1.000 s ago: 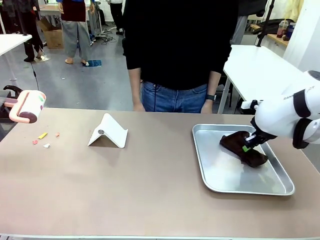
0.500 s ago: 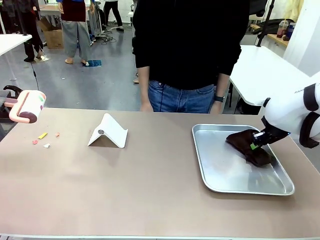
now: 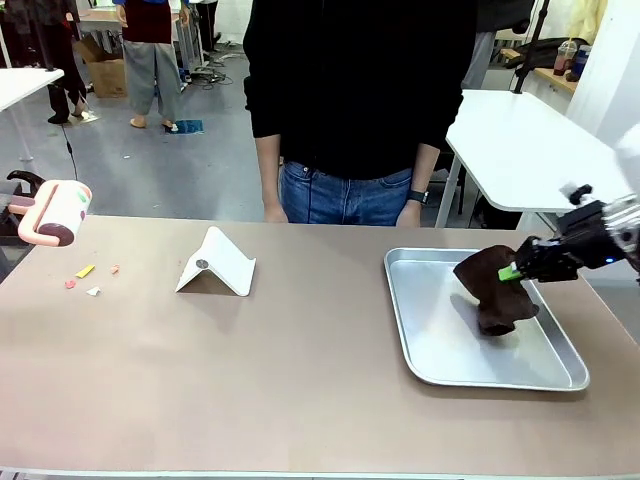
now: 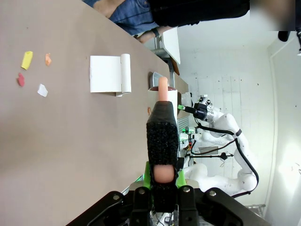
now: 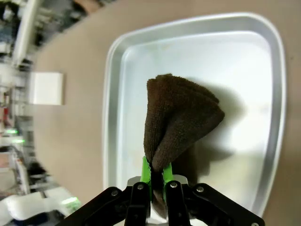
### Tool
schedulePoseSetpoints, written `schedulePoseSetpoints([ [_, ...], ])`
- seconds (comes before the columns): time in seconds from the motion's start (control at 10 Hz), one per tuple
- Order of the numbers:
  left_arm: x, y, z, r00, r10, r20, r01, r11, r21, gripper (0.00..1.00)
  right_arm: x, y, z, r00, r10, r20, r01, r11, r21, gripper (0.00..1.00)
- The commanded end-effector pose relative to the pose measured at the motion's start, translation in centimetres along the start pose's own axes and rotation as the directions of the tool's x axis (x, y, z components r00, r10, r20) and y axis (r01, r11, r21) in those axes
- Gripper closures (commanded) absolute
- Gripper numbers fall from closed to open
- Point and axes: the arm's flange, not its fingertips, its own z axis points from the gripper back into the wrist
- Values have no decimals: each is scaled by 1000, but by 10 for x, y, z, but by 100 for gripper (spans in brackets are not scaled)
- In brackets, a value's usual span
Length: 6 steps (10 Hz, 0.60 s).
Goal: Clean the surface of the table.
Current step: If a person points to the right, clean the right side of the table with your right hand, and if they point to the left, clean the left side with your left hand.
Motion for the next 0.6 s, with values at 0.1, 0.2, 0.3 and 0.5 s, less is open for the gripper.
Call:
schedulePoseSetpoints([
  [0.1, -2, -2, 1, 1000, -15, 1, 15, 1000, -1, 85, 7, -36, 30, 979, -203, -35, 201, 904, 377, 89],
  [0.2, -2, -2, 1, 1000, -15, 1, 15, 1000, -1, 85, 7, -42, 39, 968, -234, -94, 249, 821, 514, 89],
  [0.3, -2, -2, 1, 1000, -15, 1, 15, 1000, -1, 85, 5, -47, 47, 956, -253, -147, 289, 741, 606, 89],
  [0.5, -2, -2, 1, 1000, -15, 1, 15, 1000, -1, 85, -1, -54, 65, 944, -286, -165, 316, 639, 701, 89],
])
